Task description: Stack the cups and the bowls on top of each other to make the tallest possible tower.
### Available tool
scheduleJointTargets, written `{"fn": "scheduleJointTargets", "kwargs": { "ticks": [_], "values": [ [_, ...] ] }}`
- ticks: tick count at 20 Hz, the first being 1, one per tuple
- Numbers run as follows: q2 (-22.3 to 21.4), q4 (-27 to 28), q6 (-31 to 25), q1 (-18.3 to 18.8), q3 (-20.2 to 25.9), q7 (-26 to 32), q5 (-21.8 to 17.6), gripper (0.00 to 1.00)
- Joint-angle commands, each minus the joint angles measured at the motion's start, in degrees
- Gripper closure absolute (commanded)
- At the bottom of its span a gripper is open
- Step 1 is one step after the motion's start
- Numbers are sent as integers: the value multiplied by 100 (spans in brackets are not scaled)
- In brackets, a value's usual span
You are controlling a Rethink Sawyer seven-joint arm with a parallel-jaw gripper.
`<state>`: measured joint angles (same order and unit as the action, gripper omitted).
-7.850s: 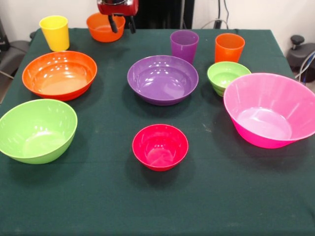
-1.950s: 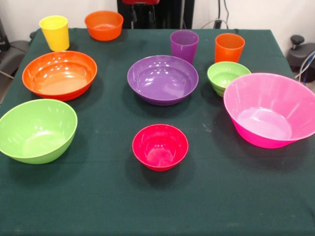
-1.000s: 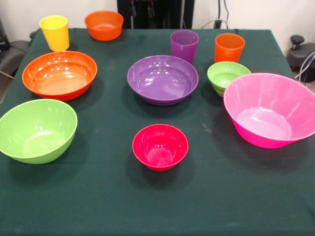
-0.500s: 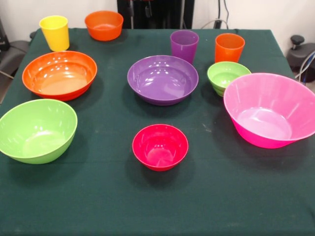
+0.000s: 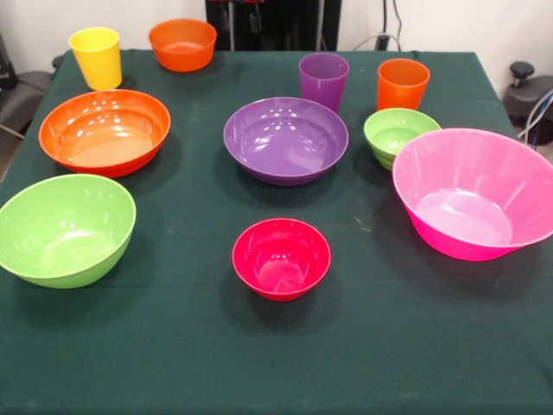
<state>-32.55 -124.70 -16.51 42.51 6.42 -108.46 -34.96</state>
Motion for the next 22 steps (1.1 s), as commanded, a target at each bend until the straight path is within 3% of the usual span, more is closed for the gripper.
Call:
{"fn": "scheduleJointTargets", "kwargs": {
  "ticks": [1,22],
  "values": [
    [384,833,-29,11,283,32,-239,0],
    [490,1256,-292,90,465,317,-300,0]
  ]
}}
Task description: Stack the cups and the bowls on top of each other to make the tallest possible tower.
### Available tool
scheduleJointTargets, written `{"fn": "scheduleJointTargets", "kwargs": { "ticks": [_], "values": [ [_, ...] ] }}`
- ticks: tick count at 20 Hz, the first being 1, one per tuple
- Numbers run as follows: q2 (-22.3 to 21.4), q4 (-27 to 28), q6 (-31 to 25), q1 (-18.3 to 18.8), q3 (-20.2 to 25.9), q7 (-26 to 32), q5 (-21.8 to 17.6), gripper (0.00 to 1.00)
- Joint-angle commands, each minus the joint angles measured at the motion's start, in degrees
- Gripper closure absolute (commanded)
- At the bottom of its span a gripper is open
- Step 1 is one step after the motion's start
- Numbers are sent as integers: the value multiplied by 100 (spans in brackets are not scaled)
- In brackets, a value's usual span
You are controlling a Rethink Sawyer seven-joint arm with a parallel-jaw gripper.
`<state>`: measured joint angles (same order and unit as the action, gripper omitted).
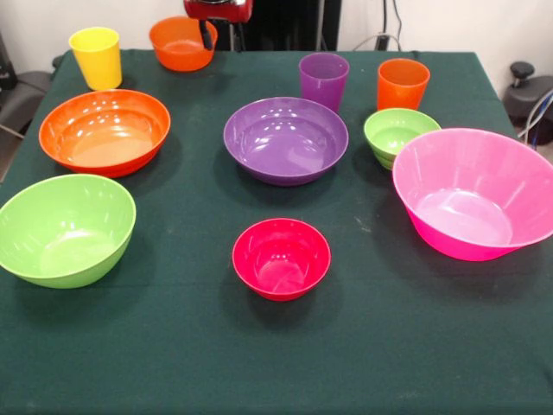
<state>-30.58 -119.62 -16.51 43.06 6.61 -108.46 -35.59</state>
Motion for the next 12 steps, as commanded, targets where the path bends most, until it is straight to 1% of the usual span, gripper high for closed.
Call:
{"fn": "scheduleJointTargets", "kwargs": {
  "ticks": [1,6,12],
  "values": [
    [292,746,-297,36,453,315,-229,0],
    [221,632,-275,39,402,245,-216,0],
    [-284,150,-450,163,396,292,-149,0]
  ]
}}
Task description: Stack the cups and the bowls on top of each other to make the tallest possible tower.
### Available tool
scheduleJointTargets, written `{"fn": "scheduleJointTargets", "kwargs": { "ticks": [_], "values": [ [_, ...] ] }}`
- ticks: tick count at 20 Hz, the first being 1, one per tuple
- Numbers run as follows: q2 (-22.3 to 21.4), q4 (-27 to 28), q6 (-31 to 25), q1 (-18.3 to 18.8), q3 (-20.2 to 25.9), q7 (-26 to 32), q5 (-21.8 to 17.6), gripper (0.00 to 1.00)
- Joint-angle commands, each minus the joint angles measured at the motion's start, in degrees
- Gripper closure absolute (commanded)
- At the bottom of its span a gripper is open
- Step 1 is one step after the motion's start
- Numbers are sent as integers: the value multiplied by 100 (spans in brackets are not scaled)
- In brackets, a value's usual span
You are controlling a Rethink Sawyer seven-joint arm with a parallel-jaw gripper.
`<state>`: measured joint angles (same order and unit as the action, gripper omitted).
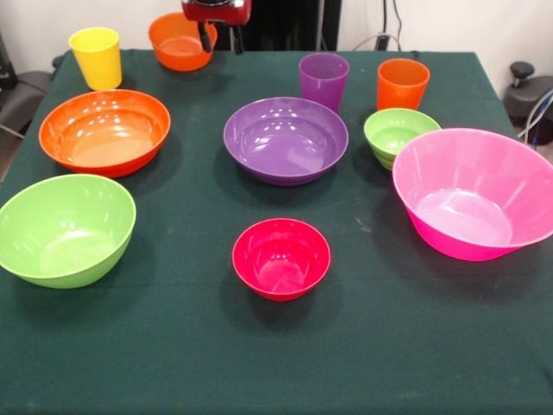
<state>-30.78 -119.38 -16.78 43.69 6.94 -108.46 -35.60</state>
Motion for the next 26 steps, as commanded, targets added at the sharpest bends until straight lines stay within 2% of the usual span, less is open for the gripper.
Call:
{"fn": "scheduleJointTargets", "kwargs": {
  "ticks": [1,10,13,19,26],
  "values": [
    [-286,97,-433,132,376,310,-155,0],
    [50,370,-278,5,368,127,-206,0],
    [-20,355,-332,-4,394,139,-167,0],
    [107,461,-358,-5,435,135,-123,0],
    [531,548,131,-24,154,-20,-453,0]
  ]
}}
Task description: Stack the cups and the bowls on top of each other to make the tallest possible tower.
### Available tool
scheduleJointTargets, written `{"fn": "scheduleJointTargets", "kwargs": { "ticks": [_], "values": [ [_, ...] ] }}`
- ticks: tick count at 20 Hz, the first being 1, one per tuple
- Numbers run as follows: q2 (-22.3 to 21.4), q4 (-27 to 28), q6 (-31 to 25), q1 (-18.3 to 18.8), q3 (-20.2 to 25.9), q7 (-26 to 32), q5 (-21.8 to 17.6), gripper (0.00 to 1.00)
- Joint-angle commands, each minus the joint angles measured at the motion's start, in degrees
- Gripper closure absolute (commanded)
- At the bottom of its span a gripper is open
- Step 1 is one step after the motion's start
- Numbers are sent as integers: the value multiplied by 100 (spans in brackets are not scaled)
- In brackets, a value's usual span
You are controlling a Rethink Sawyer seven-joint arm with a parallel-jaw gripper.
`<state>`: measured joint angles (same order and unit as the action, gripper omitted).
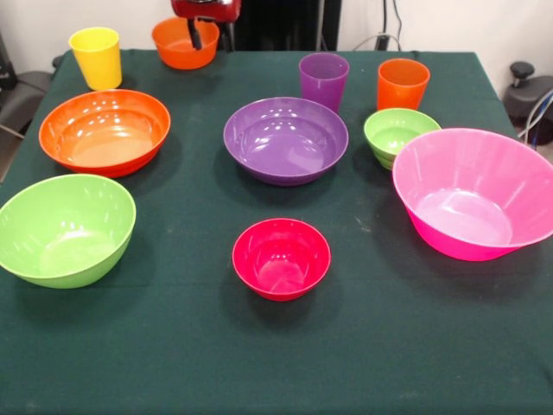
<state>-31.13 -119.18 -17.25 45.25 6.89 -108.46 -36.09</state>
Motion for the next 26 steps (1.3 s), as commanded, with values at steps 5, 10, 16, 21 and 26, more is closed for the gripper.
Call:
{"fn": "scheduleJointTargets", "kwargs": {
  "ticks": [5,10,16,21,26],
  "values": [
    [499,483,104,-114,233,15,-364,0],
    [649,479,308,-93,132,-47,-478,0],
    [697,464,381,-74,100,-60,-546,0],
    [794,520,455,-86,91,-111,-609,0],
    [846,550,514,-113,80,-182,-659,0]
  ]
}}
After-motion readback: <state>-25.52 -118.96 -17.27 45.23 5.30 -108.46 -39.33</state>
